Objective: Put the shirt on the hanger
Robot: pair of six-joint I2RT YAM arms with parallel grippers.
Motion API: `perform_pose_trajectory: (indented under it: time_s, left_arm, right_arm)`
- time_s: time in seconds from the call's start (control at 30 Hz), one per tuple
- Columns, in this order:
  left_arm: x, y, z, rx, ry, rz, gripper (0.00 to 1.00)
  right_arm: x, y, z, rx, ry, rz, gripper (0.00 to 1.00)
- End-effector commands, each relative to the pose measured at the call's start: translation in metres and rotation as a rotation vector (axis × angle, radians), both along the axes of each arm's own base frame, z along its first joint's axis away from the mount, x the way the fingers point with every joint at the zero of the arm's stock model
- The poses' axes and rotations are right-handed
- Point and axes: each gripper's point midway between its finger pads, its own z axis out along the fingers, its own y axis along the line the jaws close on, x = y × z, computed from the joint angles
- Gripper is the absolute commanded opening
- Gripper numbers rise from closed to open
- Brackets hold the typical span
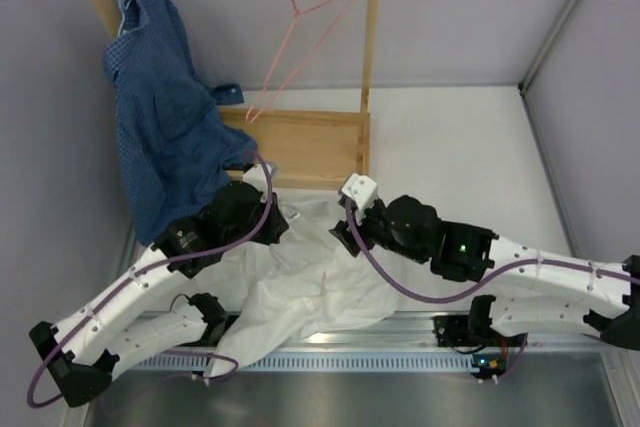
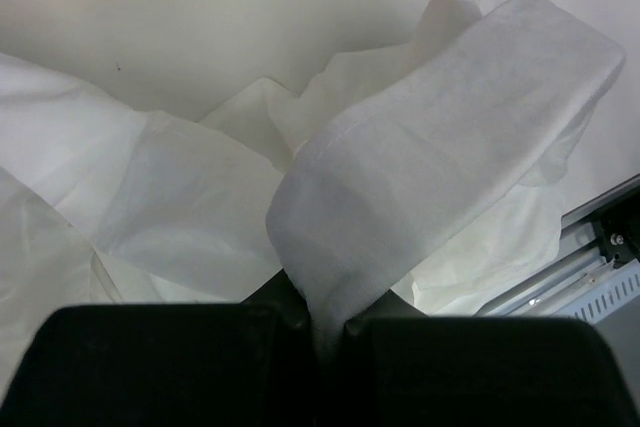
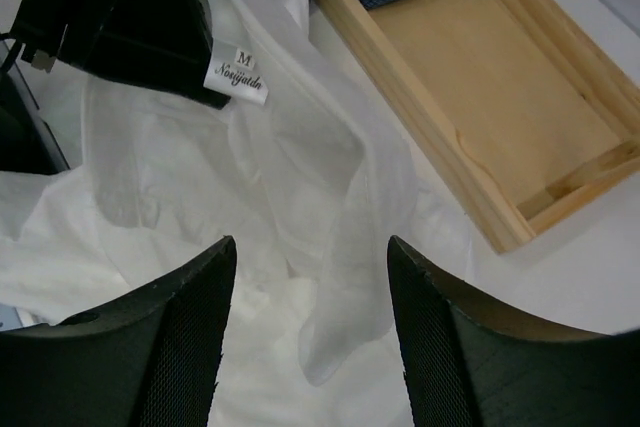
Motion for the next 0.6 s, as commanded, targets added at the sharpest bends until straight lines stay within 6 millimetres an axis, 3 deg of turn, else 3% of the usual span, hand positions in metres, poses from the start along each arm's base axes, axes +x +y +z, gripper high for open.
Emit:
perform_pose_trajectory:
  time_s: [0.0, 0.07, 0.2, 0.3, 0.33, 0.37, 0.47, 0.5, 0.57]
  left_arm:
    - [0.001, -0.013, 0.014, -0.080, -0.025, -0.030, 0.00]
    - [0.001, -0.012, 0.015, -0.081, -0.031, -0.031, 0.00]
    - [-0.004, -0.012, 0.019, -0.097, -0.043, -0.059, 0.00]
    - [-0.006, -0.010, 0.021, -0.090, -0.051, -0.069, 0.00]
    - [-0.005, -0.008, 0.021, -0.079, -0.053, -0.056, 0.00]
    - [-0.002, -0.004, 0.022, -0.063, -0.056, -0.033, 0.00]
    - [0.014, 0.014, 0.031, 0.016, -0.086, 0.086, 0.00]
    - [0.023, 0.017, 0.043, 0.044, -0.116, 0.107, 0.00]
    - [0.030, 0.017, 0.052, 0.095, -0.126, 0.101, 0.00]
  right_arm:
    - [0.019, 0.009, -0.006, -0.121, -0.055, 0.054, 0.59]
    - [0.032, 0.012, -0.008, -0.147, -0.062, 0.052, 0.60]
    - [0.059, 0.017, -0.042, -0.222, 0.011, 0.073, 0.58]
    - [0.062, 0.020, -0.055, -0.234, 0.047, 0.096, 0.36]
    - [0.062, 0.020, -0.056, -0.224, 0.057, 0.090, 0.08]
    - [0.062, 0.019, -0.058, -0.219, 0.060, 0.075, 0.00]
    - [0.075, -0.001, -0.036, -0.168, 0.022, -0.076, 0.00]
    - [0.085, -0.019, -0.018, -0.147, -0.015, -0.184, 0.00]
    - [0.088, -0.035, 0.010, -0.077, -0.031, -0.282, 0.00]
